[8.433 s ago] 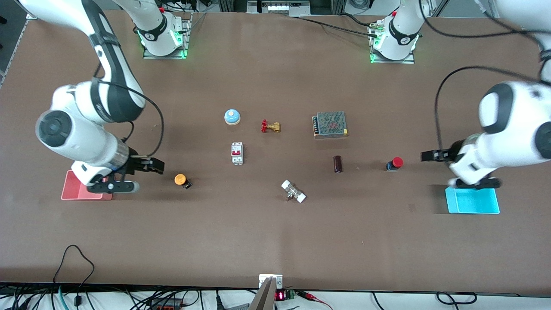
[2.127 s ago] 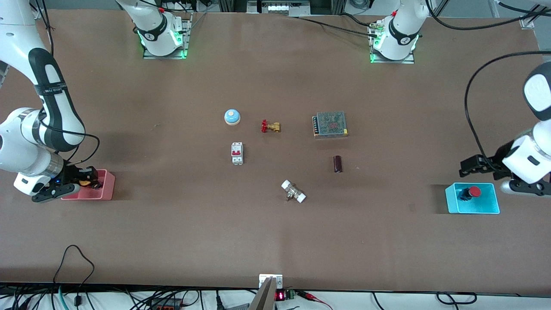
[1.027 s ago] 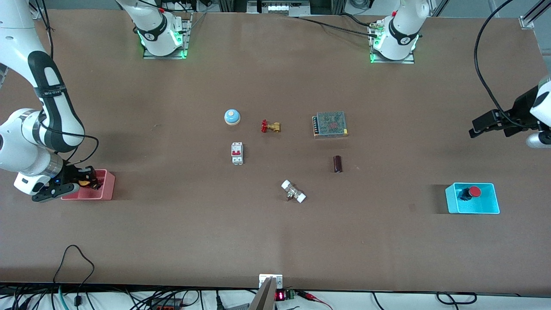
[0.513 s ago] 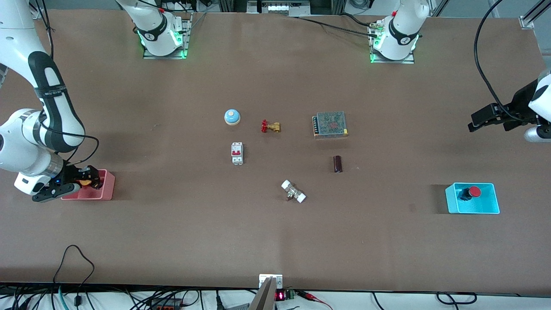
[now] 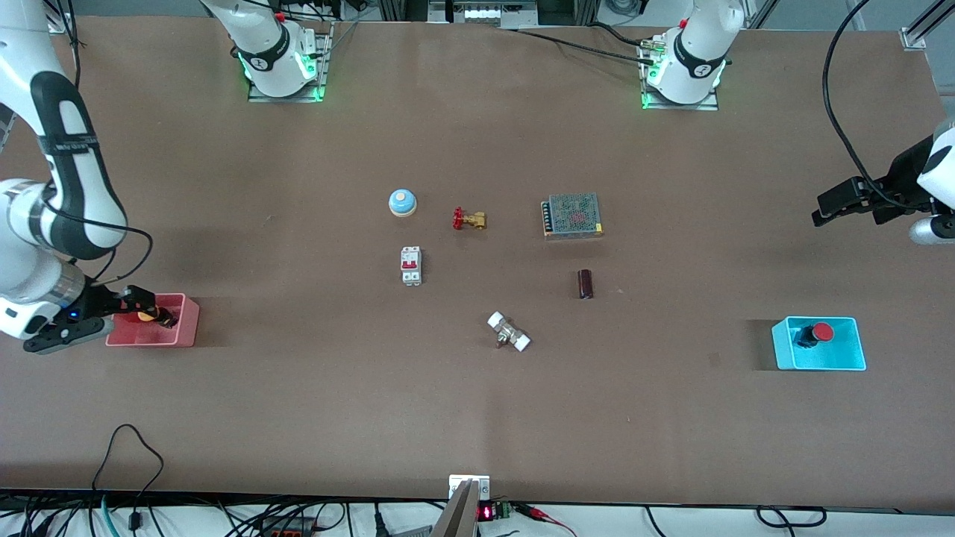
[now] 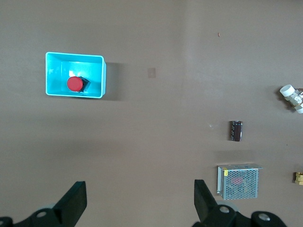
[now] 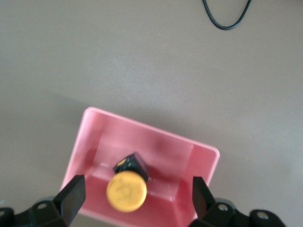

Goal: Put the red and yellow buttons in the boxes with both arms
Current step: 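Open the right gripper and withdraw it from the pink box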

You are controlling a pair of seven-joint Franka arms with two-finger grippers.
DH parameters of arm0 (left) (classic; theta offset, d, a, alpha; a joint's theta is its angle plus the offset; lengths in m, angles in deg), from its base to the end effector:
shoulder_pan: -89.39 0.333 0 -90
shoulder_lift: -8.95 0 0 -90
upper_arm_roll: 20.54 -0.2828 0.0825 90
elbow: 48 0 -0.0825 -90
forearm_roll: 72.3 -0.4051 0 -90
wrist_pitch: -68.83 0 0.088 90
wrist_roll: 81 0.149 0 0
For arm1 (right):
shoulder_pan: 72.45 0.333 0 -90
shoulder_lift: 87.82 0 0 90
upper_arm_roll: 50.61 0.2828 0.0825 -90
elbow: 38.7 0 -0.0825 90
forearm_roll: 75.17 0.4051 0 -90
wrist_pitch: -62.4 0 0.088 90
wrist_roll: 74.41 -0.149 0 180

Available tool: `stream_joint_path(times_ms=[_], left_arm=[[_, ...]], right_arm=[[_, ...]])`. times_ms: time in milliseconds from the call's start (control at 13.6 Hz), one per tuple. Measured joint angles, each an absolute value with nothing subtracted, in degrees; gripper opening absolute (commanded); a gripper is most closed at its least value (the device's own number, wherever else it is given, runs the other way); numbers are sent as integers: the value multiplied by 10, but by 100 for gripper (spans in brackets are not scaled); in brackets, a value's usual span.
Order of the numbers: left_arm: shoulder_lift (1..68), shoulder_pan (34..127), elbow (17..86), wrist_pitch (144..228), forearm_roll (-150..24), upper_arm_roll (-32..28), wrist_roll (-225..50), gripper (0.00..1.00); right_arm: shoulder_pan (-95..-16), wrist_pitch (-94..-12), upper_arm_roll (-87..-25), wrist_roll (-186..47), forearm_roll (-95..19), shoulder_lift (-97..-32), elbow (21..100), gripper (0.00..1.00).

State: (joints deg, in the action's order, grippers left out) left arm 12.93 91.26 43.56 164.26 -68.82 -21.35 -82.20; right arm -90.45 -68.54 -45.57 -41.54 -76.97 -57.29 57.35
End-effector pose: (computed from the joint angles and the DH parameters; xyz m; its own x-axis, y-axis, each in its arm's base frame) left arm 0.6006 0.0194 0.5035 0.9973 0.0733 -0.0033 0.0734 -0.9955 0.0594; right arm 0.6698 -0.1593 0.2189 0.9352 0.3459 0.0763 0.3449 -0.9383 0.0262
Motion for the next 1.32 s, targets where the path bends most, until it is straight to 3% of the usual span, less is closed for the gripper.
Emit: stream_joint_path(times_ms=[220, 733, 1320], left_arm=[[129, 913, 435, 1643, -688, -214, -822, 100], [126, 912, 430, 1643, -688, -214, -822, 100], [122, 912, 430, 1637, -688, -214, -822, 100]], right_arm=[[-889, -576, -447, -445, -765, -632, 535, 100], [-769, -373, -444, -687, -766, -757, 477, 100], [-683, -332, -512, -726, -766, -817, 504, 100]])
